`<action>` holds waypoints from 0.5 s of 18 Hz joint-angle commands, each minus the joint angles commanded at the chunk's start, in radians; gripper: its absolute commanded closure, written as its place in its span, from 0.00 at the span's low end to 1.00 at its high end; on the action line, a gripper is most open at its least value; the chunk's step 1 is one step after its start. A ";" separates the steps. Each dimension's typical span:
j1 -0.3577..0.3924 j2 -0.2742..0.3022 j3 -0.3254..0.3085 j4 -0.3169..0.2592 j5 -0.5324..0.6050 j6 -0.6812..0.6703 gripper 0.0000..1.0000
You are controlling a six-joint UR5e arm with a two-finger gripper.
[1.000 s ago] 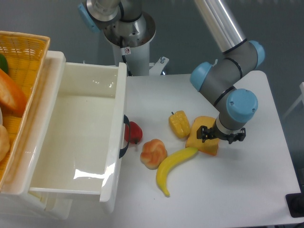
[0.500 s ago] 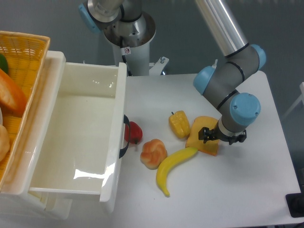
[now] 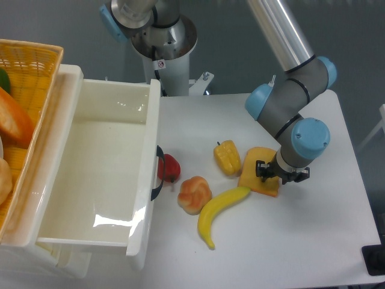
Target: Pick up the bread slice
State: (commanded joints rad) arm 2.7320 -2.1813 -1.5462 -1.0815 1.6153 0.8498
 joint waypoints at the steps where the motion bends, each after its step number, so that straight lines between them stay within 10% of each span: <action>1: 0.000 0.002 0.000 0.000 0.000 0.000 0.65; 9: -0.005 0.000 -0.005 0.002 0.005 -0.012 1.00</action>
State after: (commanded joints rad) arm 2.7274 -2.1813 -1.5509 -1.0799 1.6199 0.8376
